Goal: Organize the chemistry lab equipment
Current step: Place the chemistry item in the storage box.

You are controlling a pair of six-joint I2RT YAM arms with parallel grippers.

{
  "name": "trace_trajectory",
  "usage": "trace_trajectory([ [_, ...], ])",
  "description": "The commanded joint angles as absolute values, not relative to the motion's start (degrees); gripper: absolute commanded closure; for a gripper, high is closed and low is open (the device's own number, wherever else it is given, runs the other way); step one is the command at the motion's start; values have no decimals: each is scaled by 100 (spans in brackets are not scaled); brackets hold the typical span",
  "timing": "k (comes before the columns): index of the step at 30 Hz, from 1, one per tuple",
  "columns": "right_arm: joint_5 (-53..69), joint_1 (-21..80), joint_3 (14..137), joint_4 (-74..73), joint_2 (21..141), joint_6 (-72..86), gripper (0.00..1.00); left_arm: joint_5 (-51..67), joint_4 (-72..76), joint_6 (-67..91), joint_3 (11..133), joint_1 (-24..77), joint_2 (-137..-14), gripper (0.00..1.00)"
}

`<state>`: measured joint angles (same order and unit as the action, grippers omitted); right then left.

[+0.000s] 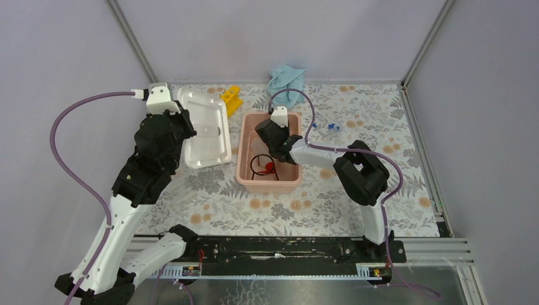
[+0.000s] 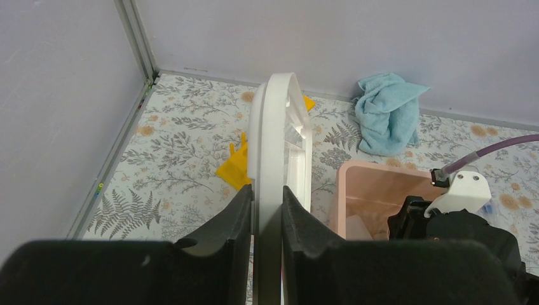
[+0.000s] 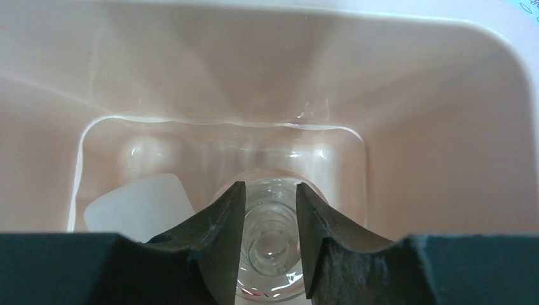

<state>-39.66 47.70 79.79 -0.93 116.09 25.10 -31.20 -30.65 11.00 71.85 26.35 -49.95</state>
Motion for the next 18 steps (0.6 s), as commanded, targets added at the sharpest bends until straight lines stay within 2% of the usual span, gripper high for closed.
trace_trajectory([
  [1,-4208,4746,8083,44,11454,2512,55,-3094,-2749,1167,7268,2629,-4893,100],
  [7,-4242,4746,8203,-148,11392,2386,48,-3110,-2753,1178,7285,2632,-4864,100],
  [18,-4321,4747,8387,-124,10773,1889,46,-3401,-2808,794,7729,2628,-4800,100],
])
